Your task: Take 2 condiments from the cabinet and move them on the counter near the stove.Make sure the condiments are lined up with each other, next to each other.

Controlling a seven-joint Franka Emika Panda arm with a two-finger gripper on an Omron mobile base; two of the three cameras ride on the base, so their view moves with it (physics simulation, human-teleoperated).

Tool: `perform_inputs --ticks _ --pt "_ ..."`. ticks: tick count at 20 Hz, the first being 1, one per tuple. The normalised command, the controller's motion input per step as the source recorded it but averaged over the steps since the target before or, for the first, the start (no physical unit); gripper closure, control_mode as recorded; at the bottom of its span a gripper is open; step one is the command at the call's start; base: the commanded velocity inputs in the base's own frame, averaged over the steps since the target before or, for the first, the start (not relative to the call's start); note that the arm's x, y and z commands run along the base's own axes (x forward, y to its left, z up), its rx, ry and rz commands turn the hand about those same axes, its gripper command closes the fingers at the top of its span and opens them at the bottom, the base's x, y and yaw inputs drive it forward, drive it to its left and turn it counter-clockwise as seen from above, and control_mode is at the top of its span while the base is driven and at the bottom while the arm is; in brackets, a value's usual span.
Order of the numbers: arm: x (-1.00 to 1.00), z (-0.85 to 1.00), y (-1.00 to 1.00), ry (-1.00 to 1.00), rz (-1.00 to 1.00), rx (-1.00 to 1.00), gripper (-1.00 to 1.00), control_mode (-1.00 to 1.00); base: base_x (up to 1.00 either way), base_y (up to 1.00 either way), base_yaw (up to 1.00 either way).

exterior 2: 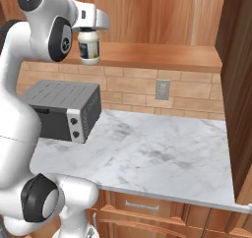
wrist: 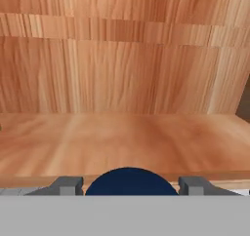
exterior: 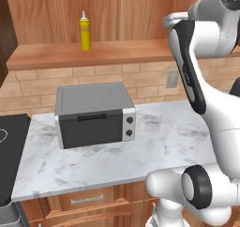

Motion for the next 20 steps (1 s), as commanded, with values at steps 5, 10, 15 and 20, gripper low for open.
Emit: perform_inputs --ticks 5,10,15,20 --pt "-0.89 -0.18 0.12 0.04 0.00 0.00 1.00 -1.00 0.00 0.00 0.00" --pt "-0.82 -0.44 0.22 0.00 0.00 0.00 1.00 -1.00 0.00 0.00 0.00" --pt "-0.43 -0.44 0.02 -0.02 0.00 0.00 1.00 -1.00 0.00 0.00 0.00" --pt "-0.10 -0.52 0.04 0.00 0.00 0.00 1.00 -1.00 0.00 0.00 0.00"
